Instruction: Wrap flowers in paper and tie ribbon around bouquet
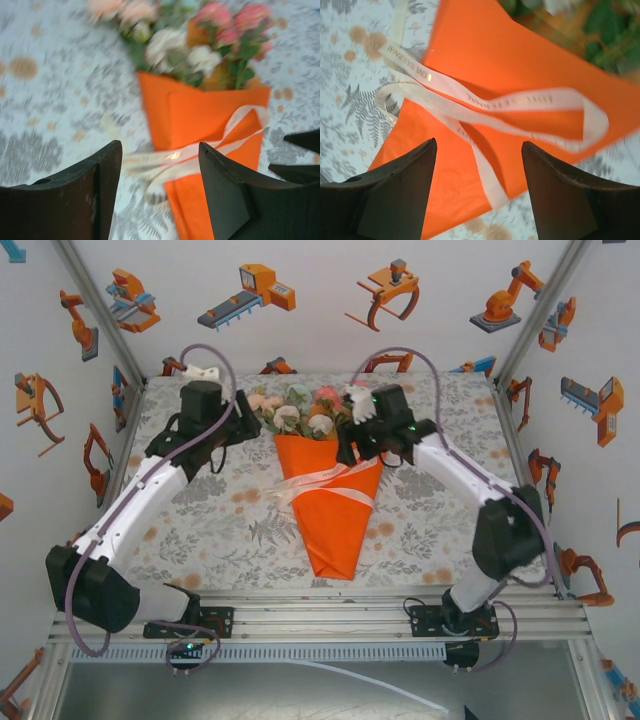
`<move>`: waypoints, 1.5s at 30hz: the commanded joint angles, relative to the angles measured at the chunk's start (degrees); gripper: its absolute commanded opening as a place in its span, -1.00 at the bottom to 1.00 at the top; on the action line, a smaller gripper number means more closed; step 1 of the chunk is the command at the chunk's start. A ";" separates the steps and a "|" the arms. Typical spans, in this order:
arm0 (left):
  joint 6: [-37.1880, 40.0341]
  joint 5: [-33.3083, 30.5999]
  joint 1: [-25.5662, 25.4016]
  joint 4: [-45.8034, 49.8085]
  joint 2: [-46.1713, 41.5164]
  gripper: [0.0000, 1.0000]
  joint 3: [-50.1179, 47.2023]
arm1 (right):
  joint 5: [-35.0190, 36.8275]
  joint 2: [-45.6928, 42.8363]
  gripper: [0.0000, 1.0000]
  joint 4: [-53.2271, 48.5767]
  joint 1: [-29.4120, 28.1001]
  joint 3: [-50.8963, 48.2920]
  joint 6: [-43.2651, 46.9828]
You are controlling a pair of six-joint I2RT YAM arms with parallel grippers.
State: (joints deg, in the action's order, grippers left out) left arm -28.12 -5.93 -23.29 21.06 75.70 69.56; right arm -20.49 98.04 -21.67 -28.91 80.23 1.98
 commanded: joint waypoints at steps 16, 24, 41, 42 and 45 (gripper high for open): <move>-1.94 9.36 5.36 8.21 -3.84 0.25 -7.08 | -4.21 34.24 -0.09 -31.68 -4.93 36.56 24.83; -1.18 8.04 5.52 8.36 -3.07 0.29 -6.98 | -5.44 30.69 -1.00 -29.50 -4.93 37.78 19.82; 11.69 26.60 2.90 0.43 7.44 0.04 -1.89 | 13.28 4.37 -1.00 12.87 1.82 12.96 -55.61; 12.23 29.73 1.64 -1.34 8.34 0.04 -1.76 | 15.54 4.61 -1.00 10.09 1.96 13.53 -57.76; 18.25 29.46 -5.05 -2.11 11.86 0.04 0.93 | 25.27 5.09 -1.00 -0.30 2.62 15.25 -61.93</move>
State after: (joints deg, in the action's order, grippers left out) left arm -16.80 16.78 -23.57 22.81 85.71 67.16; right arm -6.13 102.24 -13.45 -26.46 94.87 -47.90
